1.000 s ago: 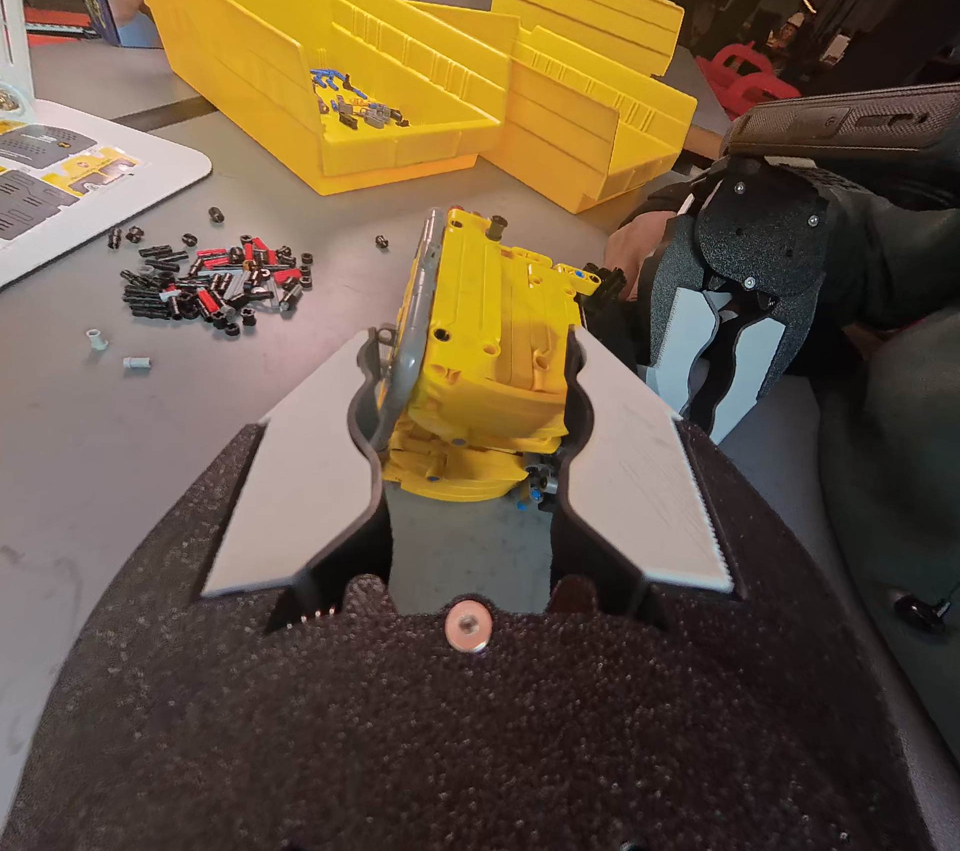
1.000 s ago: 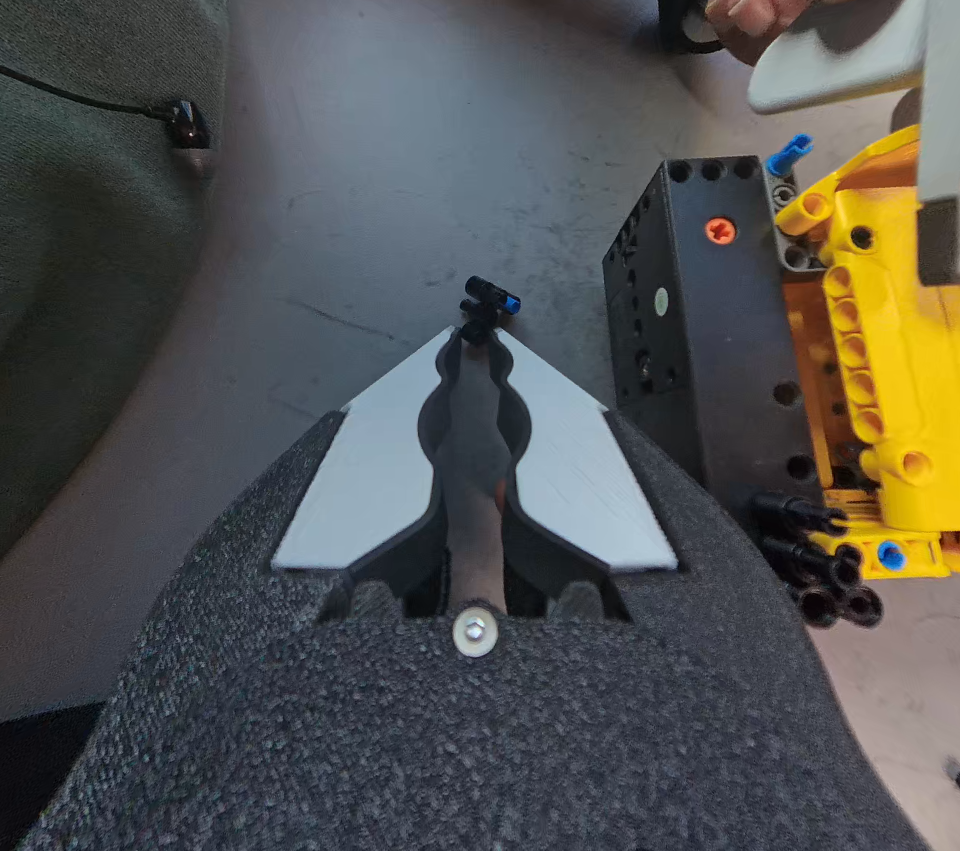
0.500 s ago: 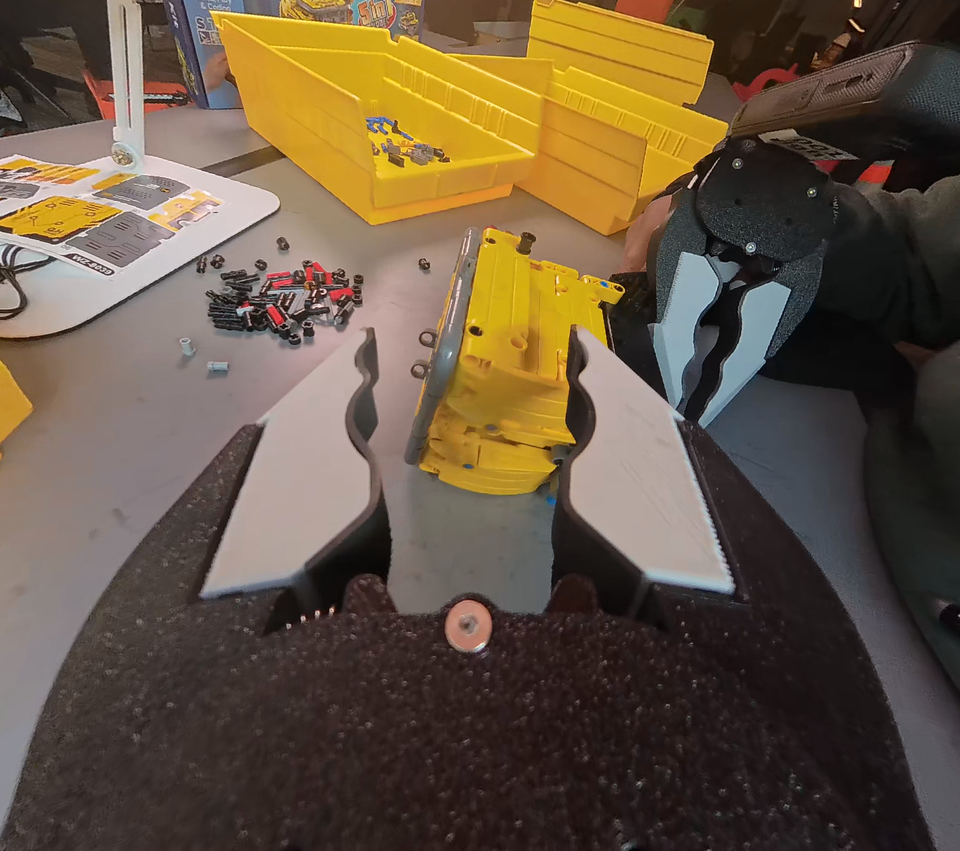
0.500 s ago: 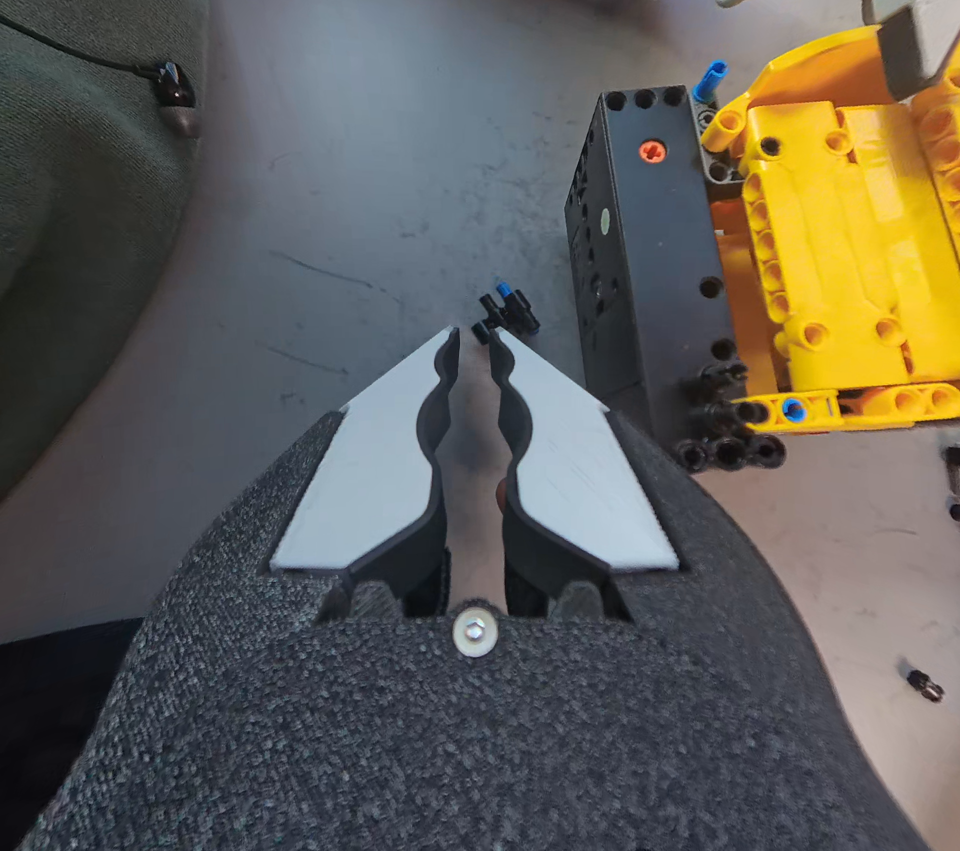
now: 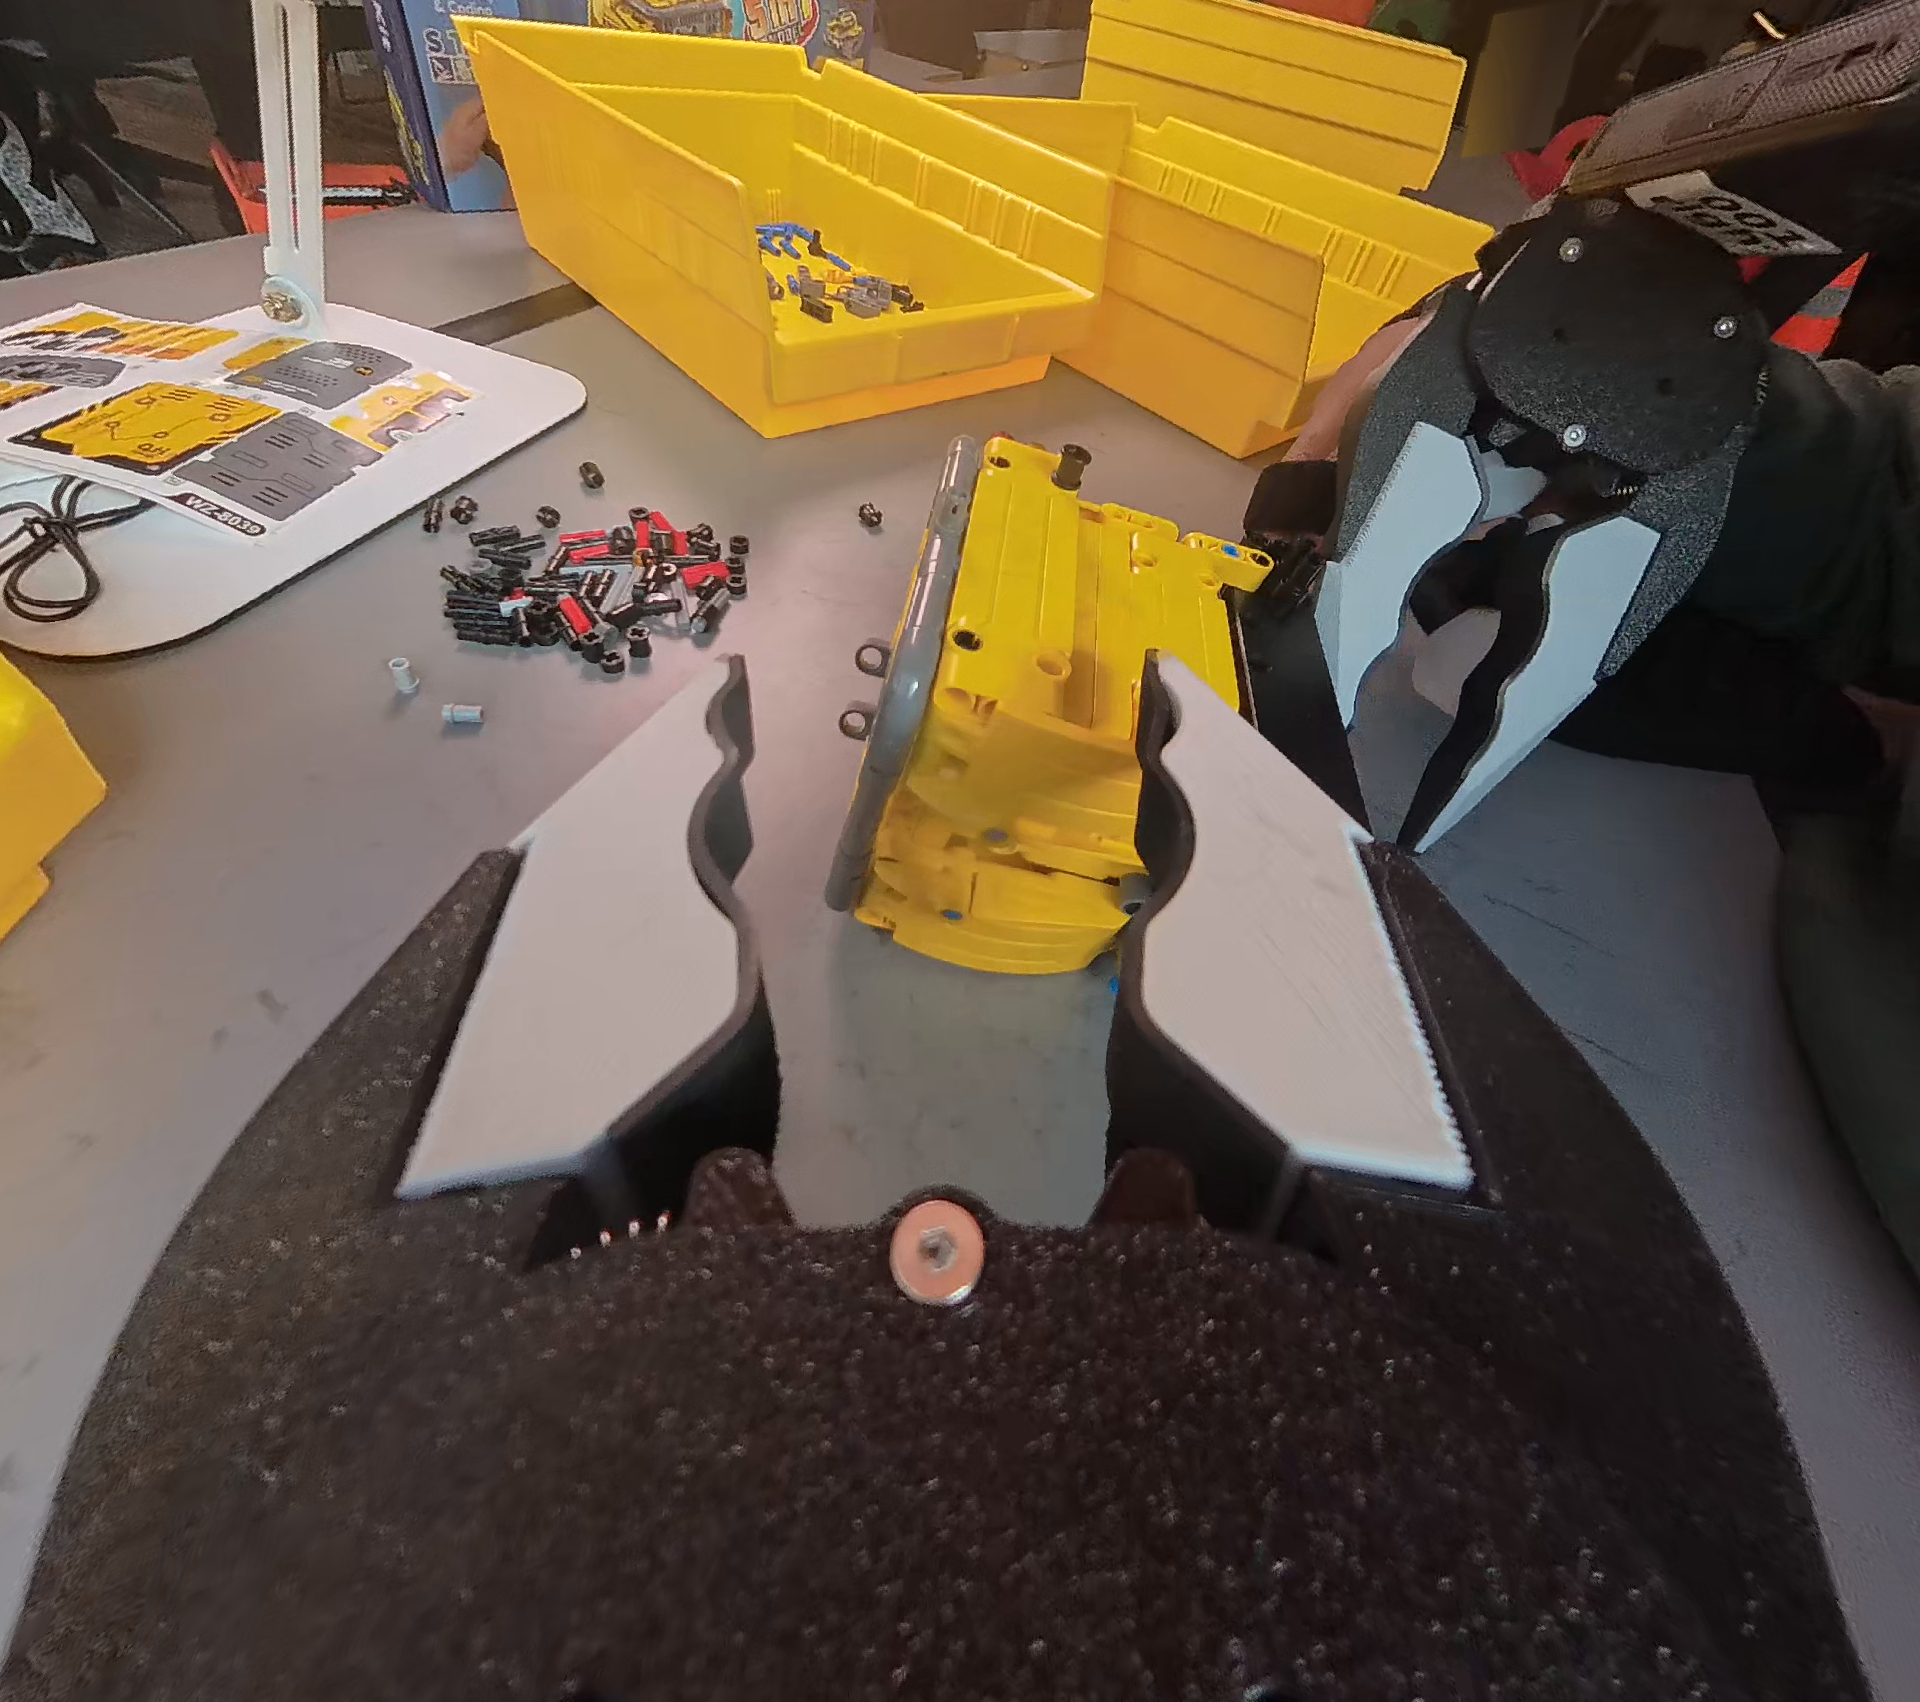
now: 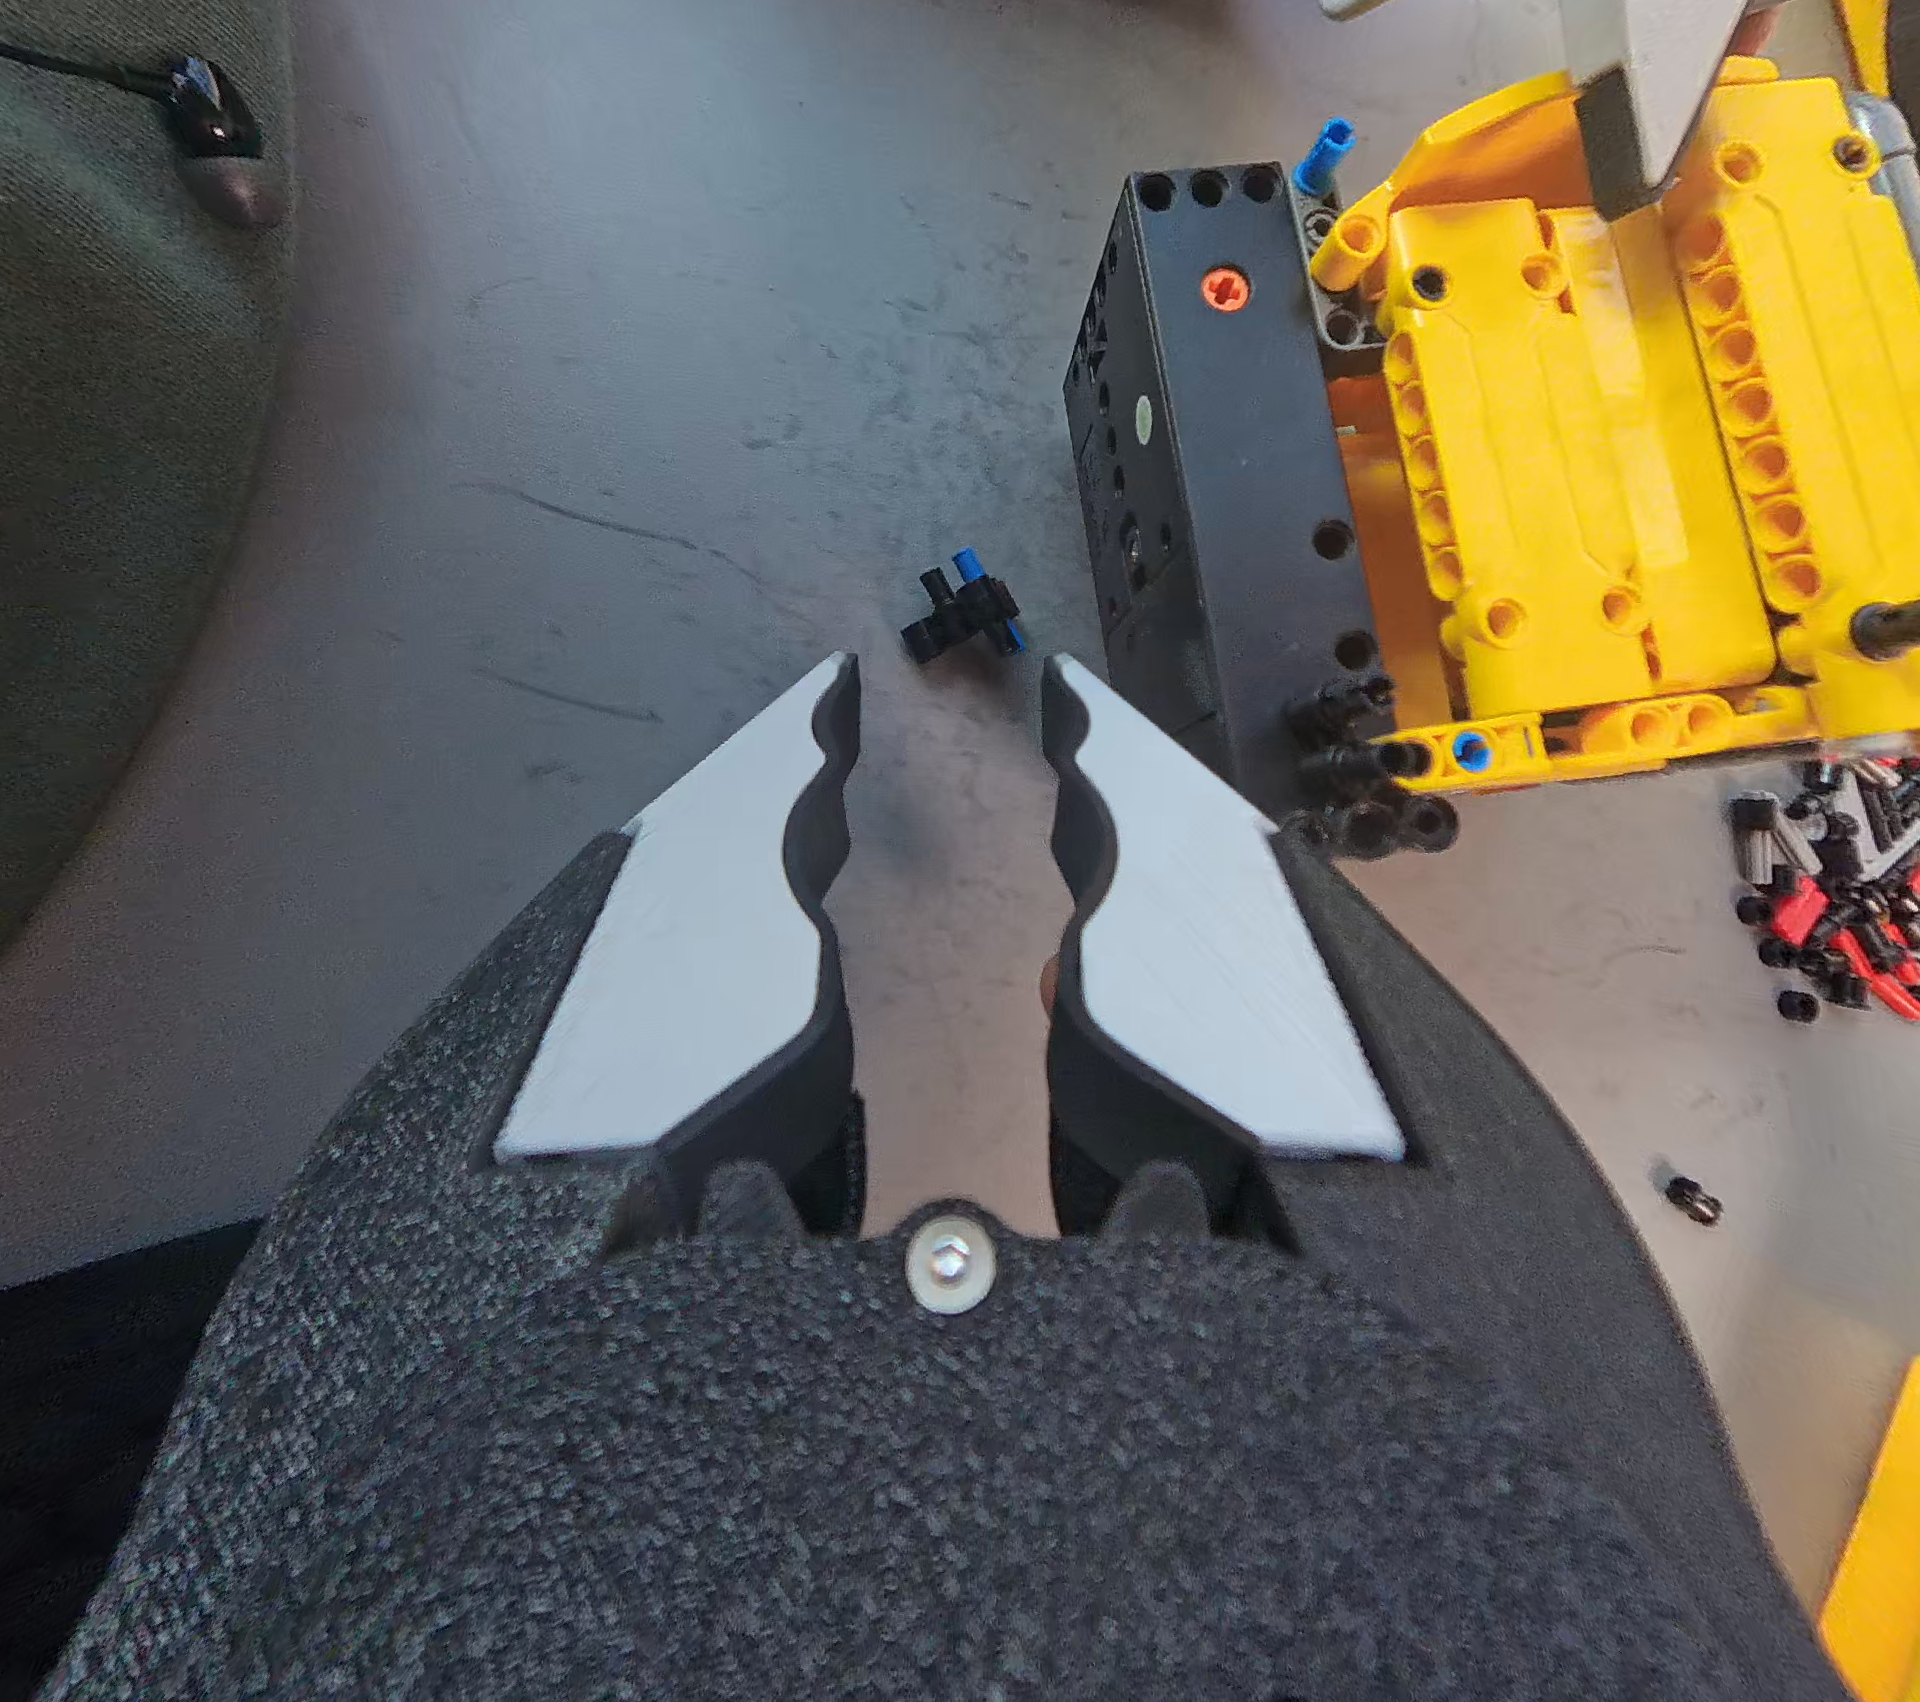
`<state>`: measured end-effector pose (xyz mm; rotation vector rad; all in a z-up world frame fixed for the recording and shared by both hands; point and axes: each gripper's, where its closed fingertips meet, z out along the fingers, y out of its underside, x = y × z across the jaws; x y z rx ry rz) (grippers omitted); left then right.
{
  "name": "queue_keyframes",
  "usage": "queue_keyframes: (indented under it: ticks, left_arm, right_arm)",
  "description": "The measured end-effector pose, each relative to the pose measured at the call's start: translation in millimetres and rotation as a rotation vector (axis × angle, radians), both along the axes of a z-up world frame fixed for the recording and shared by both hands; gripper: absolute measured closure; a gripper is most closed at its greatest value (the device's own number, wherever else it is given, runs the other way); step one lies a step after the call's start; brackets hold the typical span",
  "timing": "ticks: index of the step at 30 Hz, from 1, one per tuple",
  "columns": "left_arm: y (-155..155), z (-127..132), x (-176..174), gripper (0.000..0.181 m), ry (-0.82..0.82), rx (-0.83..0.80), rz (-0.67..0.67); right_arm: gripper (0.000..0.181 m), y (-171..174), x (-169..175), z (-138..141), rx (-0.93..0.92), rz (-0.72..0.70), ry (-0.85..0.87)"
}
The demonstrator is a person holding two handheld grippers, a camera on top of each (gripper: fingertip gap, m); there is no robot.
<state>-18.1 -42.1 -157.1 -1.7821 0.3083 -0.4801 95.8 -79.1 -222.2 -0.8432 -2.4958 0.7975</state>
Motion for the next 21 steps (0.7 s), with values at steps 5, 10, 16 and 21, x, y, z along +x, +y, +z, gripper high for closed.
queue_keyframes:
  ticks: [5,10,16,21]
  left_arm:
    - [0,-1,1,0.108,0.010,-0.002,-0.002]
    - [-1,-2,3,0.108,0.019,-0.002,-0.008]
    - [-2,-1,1,0.108,0.015,0.003,-0.004]
    - [-4,0,1,0.108,0.025,0.010,0.001]
  right_arm:
    - [0.140,-8,-4,-9,0.017,0.001,-0.016]
    - [0.159,-14,-4,-16,-0.003,0.016,-0.033]
    - [0.177,-20,0,-17,-0.048,0.069,-0.027]
    - [0.177,-22,1,-2,-0.106,0.094,0.019]
